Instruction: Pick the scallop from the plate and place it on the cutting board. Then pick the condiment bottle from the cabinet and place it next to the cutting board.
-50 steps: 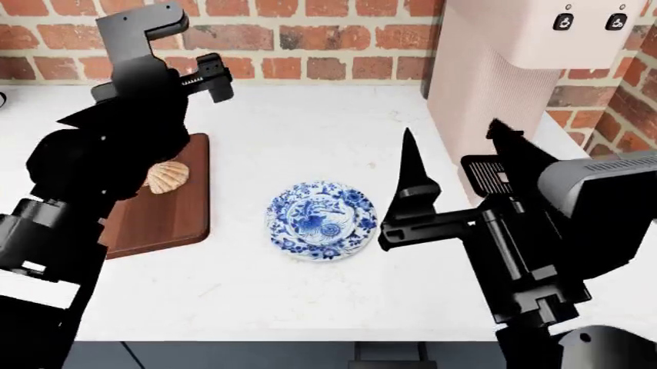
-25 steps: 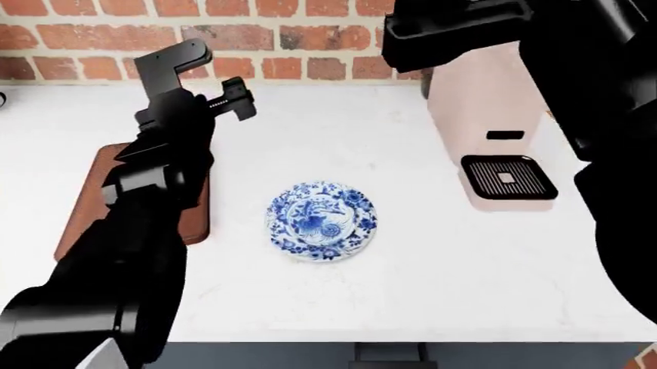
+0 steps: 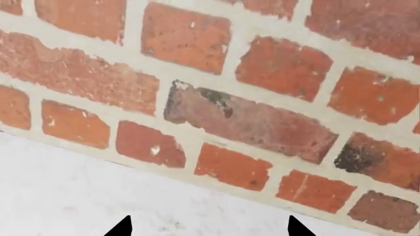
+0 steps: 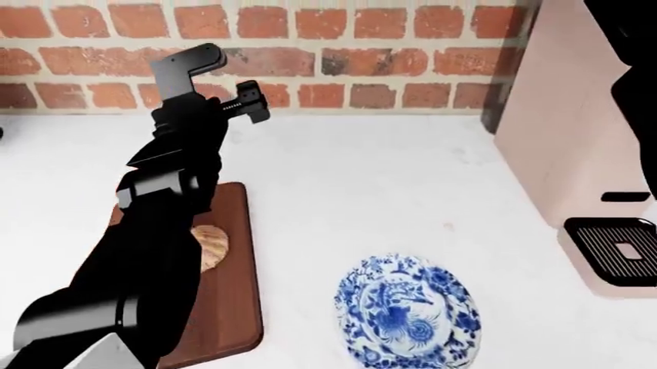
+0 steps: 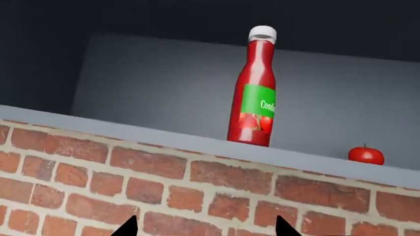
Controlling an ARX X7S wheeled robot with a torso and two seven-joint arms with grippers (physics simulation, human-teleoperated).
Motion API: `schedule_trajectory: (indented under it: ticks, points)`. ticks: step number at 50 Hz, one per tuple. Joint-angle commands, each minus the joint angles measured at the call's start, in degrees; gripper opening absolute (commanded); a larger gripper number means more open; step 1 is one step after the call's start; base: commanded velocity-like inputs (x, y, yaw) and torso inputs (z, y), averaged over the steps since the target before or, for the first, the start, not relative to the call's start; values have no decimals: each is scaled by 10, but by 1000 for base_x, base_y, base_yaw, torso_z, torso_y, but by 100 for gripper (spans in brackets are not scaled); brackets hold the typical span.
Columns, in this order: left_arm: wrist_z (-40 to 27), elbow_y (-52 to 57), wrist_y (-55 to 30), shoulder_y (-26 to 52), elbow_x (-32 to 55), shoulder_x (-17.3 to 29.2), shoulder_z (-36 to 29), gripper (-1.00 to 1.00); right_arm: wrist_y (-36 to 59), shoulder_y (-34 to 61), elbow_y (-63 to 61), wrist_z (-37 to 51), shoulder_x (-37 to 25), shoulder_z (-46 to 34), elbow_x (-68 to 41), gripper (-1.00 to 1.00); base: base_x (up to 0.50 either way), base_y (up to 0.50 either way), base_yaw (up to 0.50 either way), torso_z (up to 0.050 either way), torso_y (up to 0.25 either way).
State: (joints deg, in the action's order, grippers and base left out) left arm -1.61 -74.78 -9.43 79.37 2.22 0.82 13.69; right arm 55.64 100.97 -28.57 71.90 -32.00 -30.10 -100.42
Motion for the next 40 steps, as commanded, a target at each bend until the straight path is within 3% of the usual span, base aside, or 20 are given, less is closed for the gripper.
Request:
schedule_trajectory:
  ticks: [1,20,24,32,33,37,40]
  points:
    - [18,-2,13,0,-14,-3,16,100,11,22,14,5,13,-19,-2,100,410,438,0,0,0]
    - [18,-2,10,0,-12,-3,8,100,-17,6,4,0,-4,4,-10,100,477,200,0,0,1]
    - [18,-2,10,0,-12,-3,8,100,-21,8,5,12,-9,8,-21,100,0,0,0,0,0]
    - [16,-2,7,0,-12,-3,11,100,-54,14,-42,153,-16,4,-81,100,0,0,0,0,0]
    - [14,-2,6,1,-13,-3,11,100,-59,30,-52,178,-21,-10,-89,100,0,0,0,0,0]
    - [12,-2,4,0,-13,-3,10,100,-293,218,-101,181,-125,-290,-103,100,0,0,0,0,0]
    - [13,-2,3,0,-12,-3,10,100,-399,327,-125,181,-140,-432,-112,100,0,0,0,0,0]
